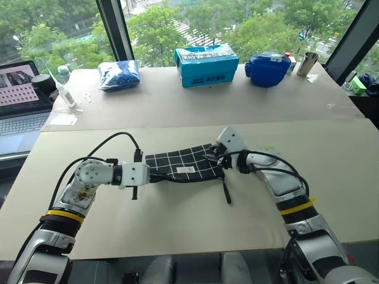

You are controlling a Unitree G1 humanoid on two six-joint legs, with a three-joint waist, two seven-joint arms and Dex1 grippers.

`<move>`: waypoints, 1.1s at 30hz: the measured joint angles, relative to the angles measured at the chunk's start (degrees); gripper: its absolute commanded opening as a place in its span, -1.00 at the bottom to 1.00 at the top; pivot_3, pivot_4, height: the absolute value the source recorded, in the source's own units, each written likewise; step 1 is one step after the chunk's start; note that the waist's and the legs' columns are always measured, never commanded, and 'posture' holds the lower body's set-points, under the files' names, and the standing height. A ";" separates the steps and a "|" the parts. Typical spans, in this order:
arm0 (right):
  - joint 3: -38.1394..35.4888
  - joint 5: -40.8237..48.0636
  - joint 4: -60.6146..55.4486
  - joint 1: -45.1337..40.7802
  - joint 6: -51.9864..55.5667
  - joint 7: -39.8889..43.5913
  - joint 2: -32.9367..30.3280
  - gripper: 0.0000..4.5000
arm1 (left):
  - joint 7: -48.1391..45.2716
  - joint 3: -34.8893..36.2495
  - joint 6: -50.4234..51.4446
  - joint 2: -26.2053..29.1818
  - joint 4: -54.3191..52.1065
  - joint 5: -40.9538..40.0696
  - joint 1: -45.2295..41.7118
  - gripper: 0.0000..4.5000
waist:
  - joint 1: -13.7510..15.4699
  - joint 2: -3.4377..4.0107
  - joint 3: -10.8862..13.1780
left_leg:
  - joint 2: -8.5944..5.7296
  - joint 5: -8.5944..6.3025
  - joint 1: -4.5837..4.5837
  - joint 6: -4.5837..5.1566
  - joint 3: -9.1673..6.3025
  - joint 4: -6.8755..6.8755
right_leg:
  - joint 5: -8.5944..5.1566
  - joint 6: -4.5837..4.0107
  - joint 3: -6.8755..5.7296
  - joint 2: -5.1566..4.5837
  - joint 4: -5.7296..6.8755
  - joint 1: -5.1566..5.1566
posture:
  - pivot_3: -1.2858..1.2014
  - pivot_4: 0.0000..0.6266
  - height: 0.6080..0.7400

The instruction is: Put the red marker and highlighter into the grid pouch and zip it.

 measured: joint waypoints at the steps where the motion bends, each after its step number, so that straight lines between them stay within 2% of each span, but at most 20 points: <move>1: -2.89 2.85 -0.88 -0.98 3.00 0.16 -0.11 0.42 | 0.45 0.13 0.39 0.43 -0.19 0.03 0.56 -1.00 | -0.10 0.00 0.00 | 0.00 0.00 -0.09 0.00 -0.01 0.00 | 0.00 -0.01 0.00 0.00 0.01 -0.10 | 0.03 -0.52 1.00; 5: -11.55 10.30 -4.05 -4.09 9.86 0.50 -4.03 0.42 | 2.84 1.85 4.12 0.60 -1.81 -0.54 2.32 -1.00 | -0.19 0.01 0.00 | 0.00 0.01 -0.38 -0.01 -0.01 0.01 | 0.01 -0.02 0.01 0.00 0.08 -0.45 | 0.03 -0.52 1.00; 9: -16.38 13.39 -7.62 -2.32 11.84 2.08 -10.22 0.42 | 8.54 7.51 12.93 -3.43 -3.33 -5.40 3.52 -1.00 | -0.06 0.00 0.00 | 0.00 0.00 -0.47 0.00 -0.01 0.04 | 0.02 -0.01 0.00 0.00 0.06 -0.48 | 0.03 -0.52 1.00; 13: -13.75 13.69 -10.85 3.55 13.22 2.15 -11.01 0.42 | 11.95 10.28 19.15 -6.16 -5.98 -9.16 3.99 -1.00 | -0.54 -0.01 0.00 | 0.01 0.00 -0.48 0.00 0.06 0.07 | 0.03 -0.02 0.03 -0.01 0.08 -0.49 | 0.03 -0.52 1.00; 16: -10.06 13.25 -11.16 5.65 13.67 -0.21 -8.41 0.42 | 12.05 10.19 21.06 -6.99 -8.27 -9.51 6.44 -1.00 | -0.85 0.00 0.00 | 0.01 0.01 -0.48 -0.01 0.11 0.07 | 0.05 -0.06 0.09 -0.01 0.08 -0.55 | 0.03 -0.52 1.00; 23: -6.72 11.02 -9.46 2.66 13.43 -6.29 -3.35 0.42 | 12.06 10.08 22.63 -7.42 -9.54 -9.47 6.90 -1.00 | -0.22 0.00 0.00 | 0.00 0.04 -0.57 -0.06 0.08 0.13 | 0.14 -0.08 0.07 -0.01 0.04 -0.57 | 0.03 -0.52 1.00; 33: -2.32 9.79 -9.72 2.02 13.98 -9.81 0.79 0.42 | 12.93 10.15 23.87 -8.58 -10.08 -9.56 6.41 -1.00 | -0.25 0.00 0.00 | 0.00 0.05 -0.58 -0.08 0.07 0.13 | 0.14 -0.08 0.05 -0.01 0.05 -0.59 | 0.03 -0.52 1.00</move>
